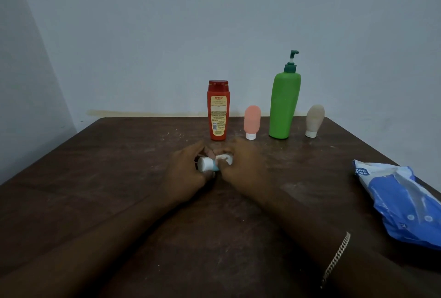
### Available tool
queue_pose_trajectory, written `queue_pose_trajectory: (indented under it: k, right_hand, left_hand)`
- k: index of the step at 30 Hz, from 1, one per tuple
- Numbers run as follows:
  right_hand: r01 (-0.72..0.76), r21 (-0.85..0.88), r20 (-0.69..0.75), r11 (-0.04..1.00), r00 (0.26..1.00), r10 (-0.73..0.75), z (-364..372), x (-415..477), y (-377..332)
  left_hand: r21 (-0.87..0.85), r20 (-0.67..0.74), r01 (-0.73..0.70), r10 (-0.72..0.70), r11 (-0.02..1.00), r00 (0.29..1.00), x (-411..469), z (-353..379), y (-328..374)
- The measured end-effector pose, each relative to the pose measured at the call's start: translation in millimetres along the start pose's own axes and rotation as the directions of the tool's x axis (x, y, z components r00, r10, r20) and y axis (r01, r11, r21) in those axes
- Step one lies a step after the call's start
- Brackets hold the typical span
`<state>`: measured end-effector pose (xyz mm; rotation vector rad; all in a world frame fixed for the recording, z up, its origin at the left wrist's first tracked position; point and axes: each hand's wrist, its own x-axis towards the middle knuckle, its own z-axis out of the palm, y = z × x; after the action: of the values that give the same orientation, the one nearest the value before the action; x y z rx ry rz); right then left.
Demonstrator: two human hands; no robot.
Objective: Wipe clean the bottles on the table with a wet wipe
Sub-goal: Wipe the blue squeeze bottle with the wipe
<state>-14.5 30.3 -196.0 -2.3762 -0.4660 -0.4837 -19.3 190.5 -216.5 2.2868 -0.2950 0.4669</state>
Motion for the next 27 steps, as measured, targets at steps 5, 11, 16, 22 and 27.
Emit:
queue_pose_trajectory:
  k: [5, 11, 16, 22, 27]
  right_hand:
    - [0.107, -0.046, 0.025, 0.993, 0.994, -0.105, -5.6, -1.6, 0.7]
    - [0.035, -0.002, -0.049, 0.999, 0.998, -0.035, -8.1, 7.7, 27.8]
    - [-0.047, 0.168, -0.123, 0.985, 0.99, 0.069, -21.9, 13.1, 48.9]
    - [0.075, 0.227, -0.129, 0.971, 0.991, -0.046, -15.0, 3.6, 16.1]
    - [0.221, 0.025, -0.094, 0.975, 0.972, -0.218, -10.2, 1.5, -6.0]
  left_hand:
    - [-0.007, -0.014, 0.064, -0.064, 0.998, 0.998, 1.1, 1.3, -0.2]
    - [-0.177, -0.007, 0.118, -0.121, 0.977, 0.993, 3.1, -4.2, -6.3]
    - [-0.407, 0.007, 0.217, -0.235, 0.887, 0.972, 5.8, -9.6, -5.4]
    - [-0.286, -0.039, 0.164, -0.183, 0.944, 0.982, 4.2, -2.9, 4.2]
    - [-0.267, -0.083, 0.14, -0.167, 0.953, 0.982, 1.7, -7.6, 6.7]
